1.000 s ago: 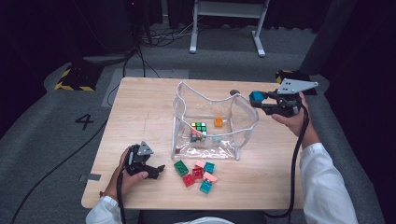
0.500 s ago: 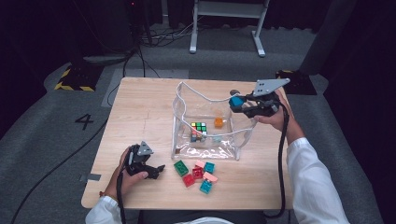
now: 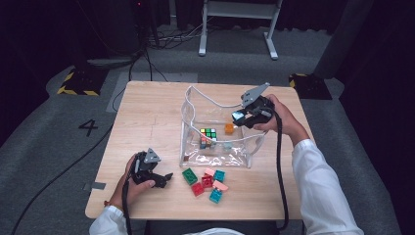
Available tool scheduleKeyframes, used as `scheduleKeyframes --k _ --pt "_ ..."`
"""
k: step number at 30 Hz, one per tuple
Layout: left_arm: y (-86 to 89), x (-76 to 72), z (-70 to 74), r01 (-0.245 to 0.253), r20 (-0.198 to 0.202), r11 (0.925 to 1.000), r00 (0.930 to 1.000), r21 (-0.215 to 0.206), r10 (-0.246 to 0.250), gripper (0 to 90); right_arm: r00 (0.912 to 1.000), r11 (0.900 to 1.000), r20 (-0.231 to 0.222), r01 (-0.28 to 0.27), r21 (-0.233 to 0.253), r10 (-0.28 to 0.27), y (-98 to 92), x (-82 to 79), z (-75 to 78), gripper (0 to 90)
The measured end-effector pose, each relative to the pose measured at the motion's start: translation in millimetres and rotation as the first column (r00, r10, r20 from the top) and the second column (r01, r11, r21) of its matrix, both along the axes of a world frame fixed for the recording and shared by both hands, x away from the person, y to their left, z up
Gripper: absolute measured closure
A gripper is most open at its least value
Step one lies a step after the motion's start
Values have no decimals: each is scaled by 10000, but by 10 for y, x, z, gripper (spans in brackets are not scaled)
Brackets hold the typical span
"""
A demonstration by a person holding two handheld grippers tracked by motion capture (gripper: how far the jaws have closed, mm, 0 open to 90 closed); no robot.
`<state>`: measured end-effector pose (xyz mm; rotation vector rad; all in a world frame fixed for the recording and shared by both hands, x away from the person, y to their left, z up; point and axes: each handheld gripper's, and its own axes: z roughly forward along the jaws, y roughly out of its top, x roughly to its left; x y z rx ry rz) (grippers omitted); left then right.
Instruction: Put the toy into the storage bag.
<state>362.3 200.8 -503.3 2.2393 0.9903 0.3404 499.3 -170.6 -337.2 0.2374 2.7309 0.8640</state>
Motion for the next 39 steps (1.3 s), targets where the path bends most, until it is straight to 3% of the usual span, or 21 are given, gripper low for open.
scheduleKeyframes --k 3,4,7,9,15,18,23,27,30,33,36,39 --pt "0 0 0 -2 3 10000 10000 5 2 41 9995 9966 99 305 -761 -298 18 29 -35 596" --pt "-1 0 0 -4 6 10000 10000 9 4 41 9990 9908 177 429 -1285 -409 22 34 -33 596" --pt "-1 -2 0 -8 -20 10000 10000 4 8 41 9989 9858 232 440 -1618 -408 -8 78 -90 596" --pt "-1 -3 0 -11 -23 10000 10000 3 11 41 9986 9767 251 507 -2083 -465 -37 87 -119 596" --pt "-1 -2 0 -8 -20 10000 10000 6 8 41 9989 9649 -135 403 -2597 -453 -99 61 -118 595" --pt "-1 -3 0 -8 -18 10000 10000 4 8 42 9985 9639 -63 505 -2613 -541 -98 41 -121 595" --pt "0 0 0 4 4 10000 10000 7 -4 41 9993 9864 4 366 -1600 -370 -133 41 -106 568" --pt "0 0 0 -2 3 10000 10000 3 2 41 9991 9920 -22 409 -1191 -414 -180 20 -62 522" --pt "0 0 0 6 6 10000 10000 9 -6 41 9989 9977 119 462 -489 -456 -233 -11 -29 479" --pt "0 0 0 11 3 10000 10000 8 -11 41 9968 9958 231 758 522 -771 -320 -77 46 451" --pt "-1 -1 0 5 7 10000 10000 9 -5 41 9937 9837 443 950 1525 -1028 -427 -156 126 407" --pt "-1 -1 0 4 10 10000 10000 12 -4 41 9899 9697 537 1166 2146 -1309 -513 -211 173 342"
